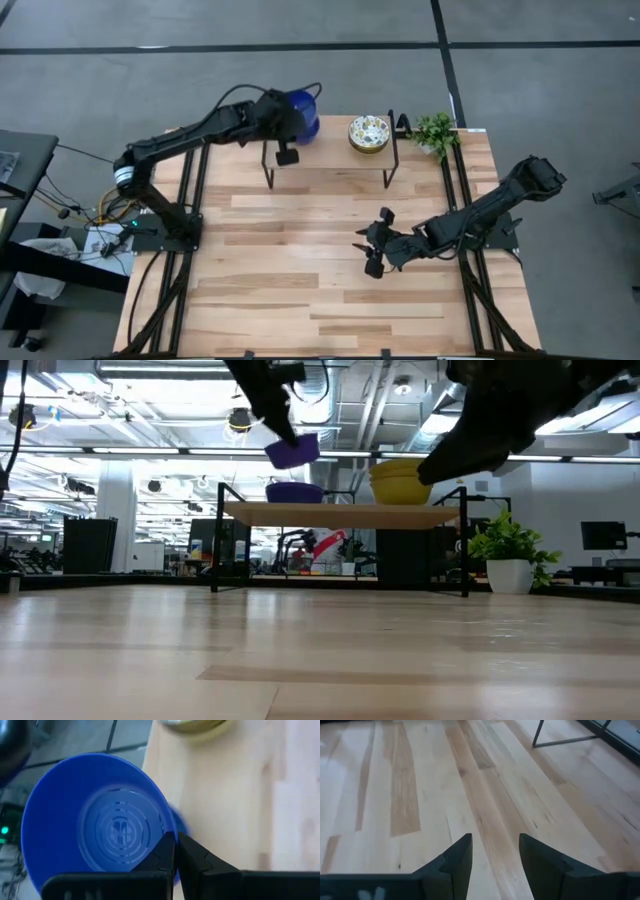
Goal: Pick & Place Mini bowls
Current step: Stack the blue bowl on the blue bowl on the shelf
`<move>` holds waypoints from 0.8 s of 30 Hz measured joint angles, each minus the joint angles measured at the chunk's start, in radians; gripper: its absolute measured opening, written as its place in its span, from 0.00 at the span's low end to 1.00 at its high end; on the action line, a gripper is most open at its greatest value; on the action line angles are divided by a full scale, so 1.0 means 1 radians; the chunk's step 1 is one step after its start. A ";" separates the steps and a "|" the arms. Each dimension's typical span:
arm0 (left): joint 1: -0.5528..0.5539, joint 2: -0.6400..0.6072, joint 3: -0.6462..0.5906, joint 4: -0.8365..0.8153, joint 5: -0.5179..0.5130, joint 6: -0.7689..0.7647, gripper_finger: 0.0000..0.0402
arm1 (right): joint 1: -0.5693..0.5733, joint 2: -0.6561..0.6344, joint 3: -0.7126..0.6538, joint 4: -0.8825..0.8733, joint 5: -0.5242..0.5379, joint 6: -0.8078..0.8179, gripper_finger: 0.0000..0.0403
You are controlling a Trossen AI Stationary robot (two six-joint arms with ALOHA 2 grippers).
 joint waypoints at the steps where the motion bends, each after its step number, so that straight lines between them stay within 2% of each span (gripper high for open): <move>1: 0.018 0.008 0.000 -0.001 0.000 0.004 0.02 | -0.001 0.004 0.000 -0.001 0.000 -0.002 0.38; 5: 0.070 0.035 0.000 -0.002 0.004 0.005 0.02 | -0.010 0.003 0.000 -0.001 -0.001 -0.003 0.38; 12: 0.095 0.079 0.000 -0.001 0.107 0.033 0.03 | -0.012 0.002 0.000 -0.001 -0.001 -0.003 0.39; 24: 0.093 0.104 -0.001 0.008 0.105 0.031 0.18 | -0.011 0.002 0.000 -0.001 -0.003 -0.003 0.39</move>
